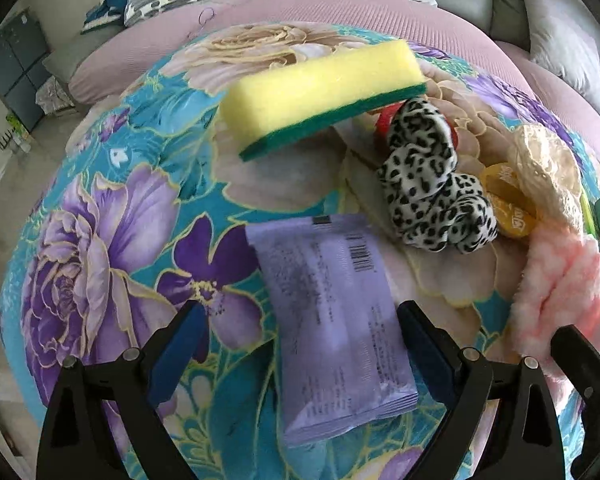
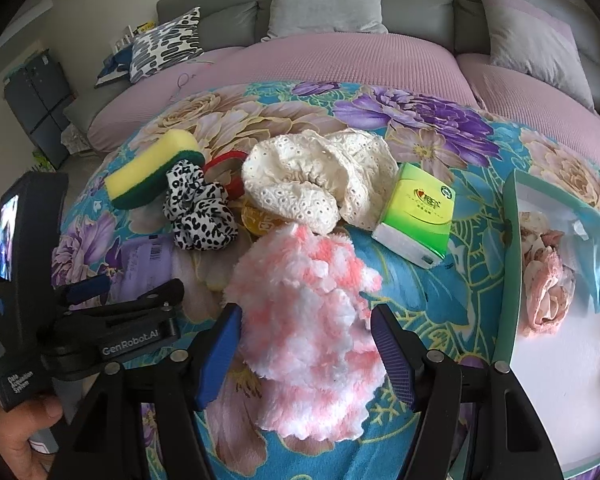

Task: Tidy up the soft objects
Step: 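Grasp the purple packet with the left gripper while the right gripper grasps the pink fluffy cloth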

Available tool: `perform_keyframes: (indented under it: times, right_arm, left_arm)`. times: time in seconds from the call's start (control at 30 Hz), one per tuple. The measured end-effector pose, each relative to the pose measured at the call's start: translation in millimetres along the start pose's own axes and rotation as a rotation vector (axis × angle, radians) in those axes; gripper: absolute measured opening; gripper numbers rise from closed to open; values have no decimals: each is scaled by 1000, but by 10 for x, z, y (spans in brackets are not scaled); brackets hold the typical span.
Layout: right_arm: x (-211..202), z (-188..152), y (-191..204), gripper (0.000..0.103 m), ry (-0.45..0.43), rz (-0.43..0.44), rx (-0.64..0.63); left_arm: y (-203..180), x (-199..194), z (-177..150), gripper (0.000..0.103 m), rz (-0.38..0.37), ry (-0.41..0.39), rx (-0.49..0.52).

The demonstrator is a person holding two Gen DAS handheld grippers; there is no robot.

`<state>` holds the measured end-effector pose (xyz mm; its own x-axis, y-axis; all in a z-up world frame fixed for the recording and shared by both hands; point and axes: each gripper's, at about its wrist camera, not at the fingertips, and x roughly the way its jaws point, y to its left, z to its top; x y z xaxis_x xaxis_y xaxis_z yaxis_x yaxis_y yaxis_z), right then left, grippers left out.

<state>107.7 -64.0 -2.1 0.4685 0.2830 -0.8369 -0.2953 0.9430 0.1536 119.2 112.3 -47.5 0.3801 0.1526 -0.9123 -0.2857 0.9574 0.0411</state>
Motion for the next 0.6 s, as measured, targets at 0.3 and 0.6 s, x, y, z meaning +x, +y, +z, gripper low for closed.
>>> perform_keyframes:
  times: [0.3,0.6]
  right_arm:
    - [18,8,57,37,-33,-21,-16]
    - [-141,63,-106,23,-95,5,38]
  left_arm:
    - [41,-14,-21,91,-16,-12,1]
    - [70,-116,-17,54,-47,-38,-15]
